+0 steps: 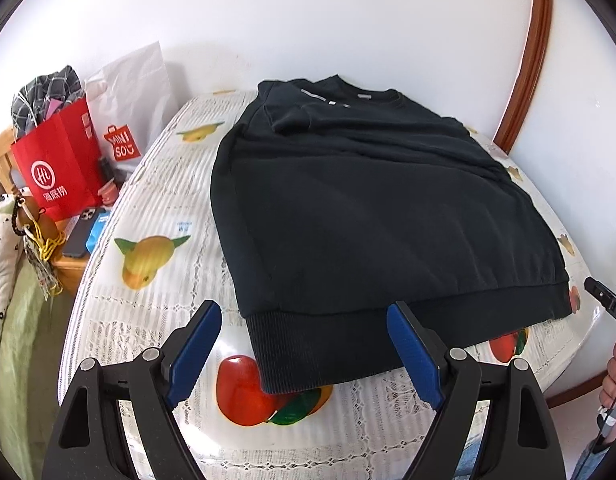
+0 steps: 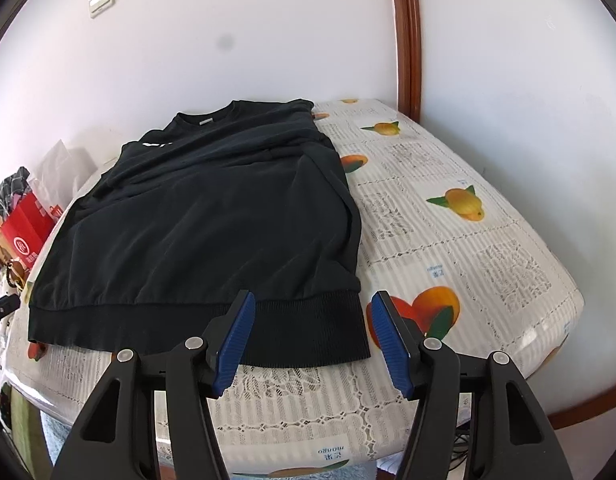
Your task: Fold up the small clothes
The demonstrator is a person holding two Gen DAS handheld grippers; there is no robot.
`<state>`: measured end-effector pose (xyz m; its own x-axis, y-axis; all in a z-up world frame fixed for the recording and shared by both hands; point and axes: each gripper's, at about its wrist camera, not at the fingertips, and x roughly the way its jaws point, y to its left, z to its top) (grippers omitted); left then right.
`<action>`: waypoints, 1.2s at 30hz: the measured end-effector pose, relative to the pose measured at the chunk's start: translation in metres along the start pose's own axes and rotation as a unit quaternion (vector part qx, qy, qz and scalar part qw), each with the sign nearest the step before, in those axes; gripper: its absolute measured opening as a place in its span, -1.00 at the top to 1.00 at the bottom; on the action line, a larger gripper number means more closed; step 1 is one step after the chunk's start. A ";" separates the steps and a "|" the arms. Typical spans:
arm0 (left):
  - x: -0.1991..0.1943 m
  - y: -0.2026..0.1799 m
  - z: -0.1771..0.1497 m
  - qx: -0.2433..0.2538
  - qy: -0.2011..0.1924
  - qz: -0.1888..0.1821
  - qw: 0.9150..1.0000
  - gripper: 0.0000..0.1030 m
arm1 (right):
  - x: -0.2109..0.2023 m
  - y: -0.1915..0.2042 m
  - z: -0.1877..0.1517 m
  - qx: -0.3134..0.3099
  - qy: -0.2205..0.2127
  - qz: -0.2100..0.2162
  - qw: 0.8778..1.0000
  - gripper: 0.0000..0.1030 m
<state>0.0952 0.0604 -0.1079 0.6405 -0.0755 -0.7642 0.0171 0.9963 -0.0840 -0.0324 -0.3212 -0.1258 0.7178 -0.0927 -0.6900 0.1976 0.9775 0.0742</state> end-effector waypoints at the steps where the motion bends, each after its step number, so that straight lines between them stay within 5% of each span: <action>1: 0.001 -0.001 0.000 0.002 0.001 0.000 1.000 -0.62 | -0.001 -0.001 -0.001 0.001 -0.002 -0.003 1.000 -0.16; 16: 0.013 -0.023 -0.003 0.021 0.019 0.005 1.000 -0.63 | -0.012 -0.010 -0.006 0.025 -0.008 -0.004 1.000 -0.16; 36: -0.013 -0.028 0.002 0.041 -0.003 0.017 0.999 -0.63 | -0.025 -0.003 -0.009 0.012 -0.018 0.005 1.000 -0.16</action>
<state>0.0882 0.0334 -0.0940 0.6457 -0.0409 -0.7625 0.0573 0.9983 -0.0051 -0.0564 -0.3206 -0.1154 0.7429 -0.0902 -0.6633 0.2062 0.9735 0.0986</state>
